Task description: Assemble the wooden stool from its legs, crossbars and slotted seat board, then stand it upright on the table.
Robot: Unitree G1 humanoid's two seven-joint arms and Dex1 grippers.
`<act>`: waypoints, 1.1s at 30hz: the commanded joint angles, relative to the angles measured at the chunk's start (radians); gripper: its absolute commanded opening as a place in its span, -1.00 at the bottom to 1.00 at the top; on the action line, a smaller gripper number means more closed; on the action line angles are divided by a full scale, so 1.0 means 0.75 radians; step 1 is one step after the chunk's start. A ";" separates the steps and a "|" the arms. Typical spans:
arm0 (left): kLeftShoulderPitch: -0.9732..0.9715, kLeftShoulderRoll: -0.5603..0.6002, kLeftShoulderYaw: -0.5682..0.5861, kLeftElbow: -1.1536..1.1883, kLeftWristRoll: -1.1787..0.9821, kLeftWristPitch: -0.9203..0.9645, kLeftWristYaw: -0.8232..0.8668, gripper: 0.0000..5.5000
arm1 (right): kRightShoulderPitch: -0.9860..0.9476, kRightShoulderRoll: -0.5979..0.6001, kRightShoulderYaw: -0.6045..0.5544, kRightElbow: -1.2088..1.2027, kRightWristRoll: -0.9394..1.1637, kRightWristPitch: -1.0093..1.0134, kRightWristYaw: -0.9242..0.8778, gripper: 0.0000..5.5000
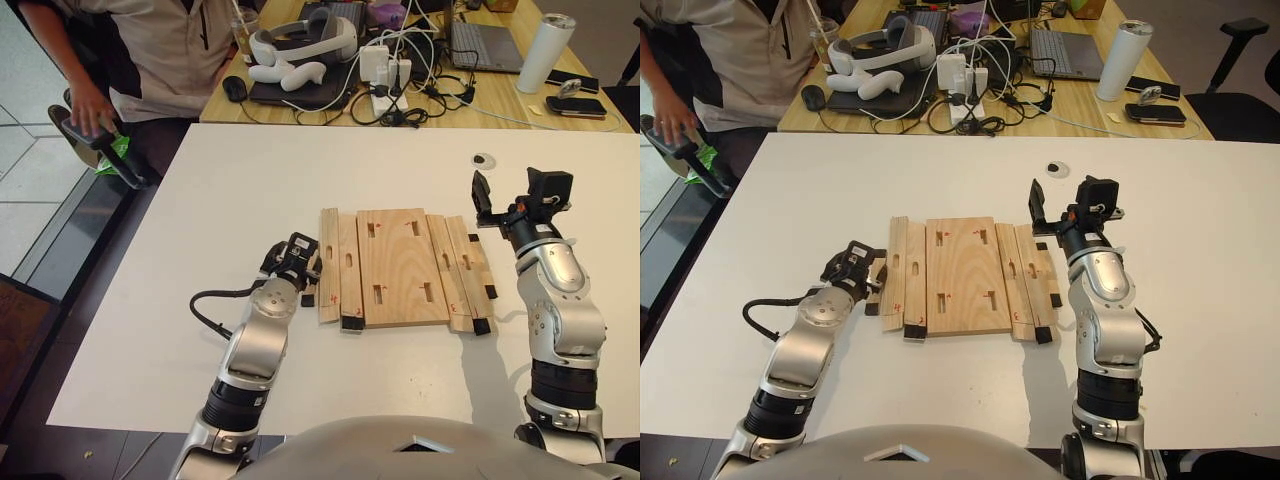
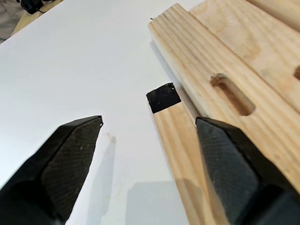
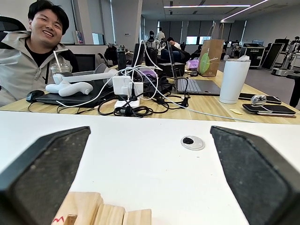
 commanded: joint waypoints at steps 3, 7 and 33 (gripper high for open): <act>-0.019 -0.016 0.006 -0.035 -0.043 0.058 -0.043 0.35 | 0.009 0.007 0.005 -0.011 -0.002 0.003 -0.016 0.73; -0.002 0.015 -0.004 -0.024 -0.030 0.095 -0.050 0.35 | 0.010 0.010 0.014 -0.012 -0.003 -0.001 -0.019 0.73; -0.104 -0.017 0.249 0.025 -0.402 0.648 -0.165 -0.30 | 0.064 0.131 0.037 -0.121 -0.036 -0.046 -0.171 0.74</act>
